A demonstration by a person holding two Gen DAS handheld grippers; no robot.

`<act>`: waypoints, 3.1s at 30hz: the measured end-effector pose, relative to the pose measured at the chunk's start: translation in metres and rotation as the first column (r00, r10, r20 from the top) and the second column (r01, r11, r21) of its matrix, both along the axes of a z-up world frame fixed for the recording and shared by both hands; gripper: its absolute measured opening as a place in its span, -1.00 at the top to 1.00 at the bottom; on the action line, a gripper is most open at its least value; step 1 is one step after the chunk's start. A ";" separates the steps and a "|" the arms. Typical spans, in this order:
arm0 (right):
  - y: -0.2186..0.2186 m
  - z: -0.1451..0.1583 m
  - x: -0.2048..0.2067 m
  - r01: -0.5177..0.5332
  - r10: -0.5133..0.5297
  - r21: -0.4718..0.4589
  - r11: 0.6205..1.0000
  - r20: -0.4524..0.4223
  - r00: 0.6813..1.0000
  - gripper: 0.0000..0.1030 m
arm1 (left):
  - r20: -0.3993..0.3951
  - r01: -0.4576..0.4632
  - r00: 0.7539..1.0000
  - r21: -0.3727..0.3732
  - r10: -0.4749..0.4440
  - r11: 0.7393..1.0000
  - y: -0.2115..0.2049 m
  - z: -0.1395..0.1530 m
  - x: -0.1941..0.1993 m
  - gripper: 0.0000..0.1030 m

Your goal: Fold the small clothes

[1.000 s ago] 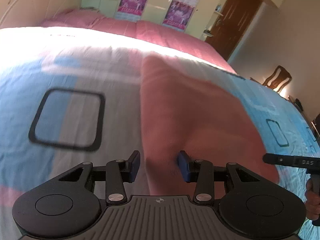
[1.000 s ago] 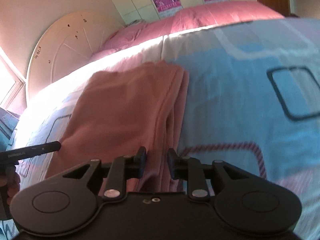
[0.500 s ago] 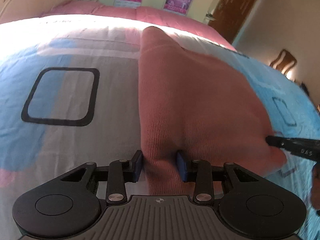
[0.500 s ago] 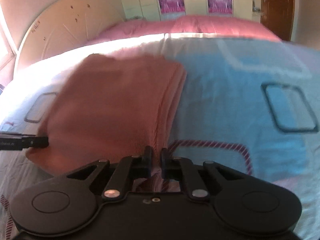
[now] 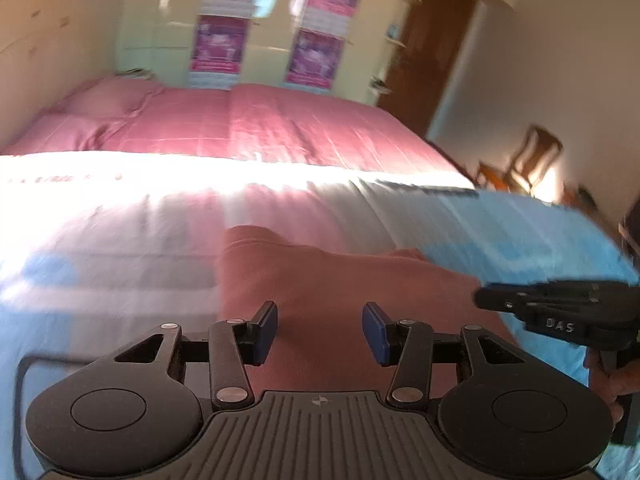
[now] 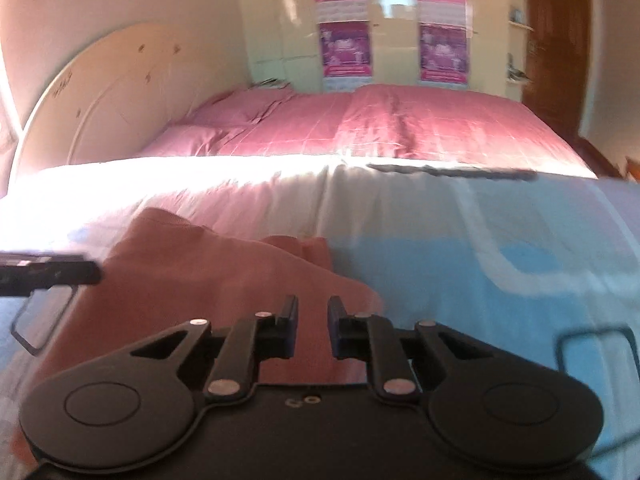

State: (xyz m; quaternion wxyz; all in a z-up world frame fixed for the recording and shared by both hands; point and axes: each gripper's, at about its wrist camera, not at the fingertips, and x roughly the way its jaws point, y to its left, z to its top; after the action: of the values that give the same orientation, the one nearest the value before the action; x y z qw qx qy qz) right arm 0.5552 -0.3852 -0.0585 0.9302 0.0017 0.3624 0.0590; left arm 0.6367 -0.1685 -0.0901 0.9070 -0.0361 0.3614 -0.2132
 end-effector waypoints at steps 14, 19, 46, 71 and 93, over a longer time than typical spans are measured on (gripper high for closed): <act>0.005 -0.013 0.018 -0.025 0.026 -0.083 0.996 0.003 1.000 0.59 | 0.044 0.041 0.998 0.114 -0.046 0.993 -0.019 -0.002 0.018 0.07; 0.019 -0.018 0.043 -0.057 0.056 -0.063 0.996 -0.024 0.998 0.66 | -0.058 -0.017 0.998 0.101 0.023 0.995 -0.013 -0.032 0.048 0.07; 0.015 -0.023 -0.102 -0.042 0.033 -0.108 0.993 -0.091 0.995 0.46 | -0.140 -0.156 0.978 -0.003 0.154 0.988 0.050 -0.040 -0.109 0.00; -0.091 -0.032 -0.066 0.113 -0.020 0.459 0.881 -0.202 0.979 -0.06 | -0.226 -0.217 0.958 -0.176 0.175 0.960 0.064 -0.038 -0.057 -0.44; -0.095 -0.070 -0.026 0.079 0.115 0.680 0.729 -0.236 0.965 0.07 | -0.286 -0.174 0.950 -0.156 0.124 0.972 0.034 -0.057 -0.035 -0.37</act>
State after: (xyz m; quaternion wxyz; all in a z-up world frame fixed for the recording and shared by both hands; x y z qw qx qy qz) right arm 0.5291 -0.4798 -0.1282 0.8070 0.3483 0.4346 0.1965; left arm 0.6013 -0.1340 -0.1475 0.8546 -0.1741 0.4593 -0.1687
